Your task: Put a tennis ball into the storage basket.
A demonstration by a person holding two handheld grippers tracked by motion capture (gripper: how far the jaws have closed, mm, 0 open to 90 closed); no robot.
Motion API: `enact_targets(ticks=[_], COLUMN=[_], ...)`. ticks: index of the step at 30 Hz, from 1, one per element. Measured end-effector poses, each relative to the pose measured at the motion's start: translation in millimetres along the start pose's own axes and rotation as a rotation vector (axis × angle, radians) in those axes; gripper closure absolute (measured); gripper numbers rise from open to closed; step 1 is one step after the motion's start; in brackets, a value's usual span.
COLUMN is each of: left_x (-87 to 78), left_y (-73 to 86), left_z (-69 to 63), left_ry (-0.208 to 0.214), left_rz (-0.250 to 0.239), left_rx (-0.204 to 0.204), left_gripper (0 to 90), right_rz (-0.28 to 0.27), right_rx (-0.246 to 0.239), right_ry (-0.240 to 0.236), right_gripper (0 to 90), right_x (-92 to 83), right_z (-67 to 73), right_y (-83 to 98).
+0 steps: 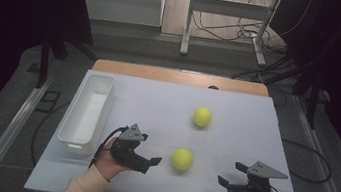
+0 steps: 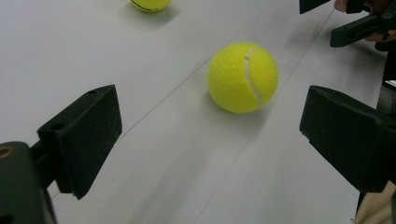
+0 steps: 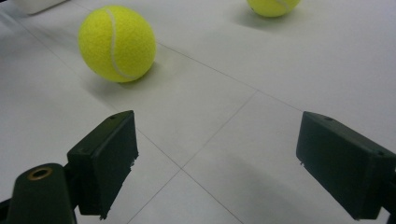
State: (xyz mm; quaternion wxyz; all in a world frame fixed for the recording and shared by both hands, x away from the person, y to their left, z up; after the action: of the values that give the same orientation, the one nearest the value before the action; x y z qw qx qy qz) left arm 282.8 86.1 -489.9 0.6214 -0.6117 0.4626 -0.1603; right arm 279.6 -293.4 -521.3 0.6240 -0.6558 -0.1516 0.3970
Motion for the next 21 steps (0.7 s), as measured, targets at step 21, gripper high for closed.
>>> enact_targets(ticks=[21], left_x=[20.9], left_y=[-3.1], left_z=[-8.1], left_ry=[0.051], left_rz=[0.033], left_rx=[0.005], left_gripper=[6.7], right_rz=[-0.001], right_rx=[0.002], right_ry=[0.003], right_gripper=[12.9], right_x=[-0.4], right_z=[-0.8], right_y=[-0.2])
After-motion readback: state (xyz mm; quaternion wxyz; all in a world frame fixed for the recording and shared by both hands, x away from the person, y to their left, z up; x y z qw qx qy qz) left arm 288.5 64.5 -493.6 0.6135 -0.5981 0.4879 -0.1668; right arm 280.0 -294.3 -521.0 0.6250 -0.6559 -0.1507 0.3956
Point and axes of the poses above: each handheld gripper's, and its own axes: x roughly forward along the jaws, y roughly out of its underside, z roughly to its left, the point moved 2 cm from there along x, roughly forward along the jaws, and after that the axes turned 14 degrees about -z, right-handed, at the moved point
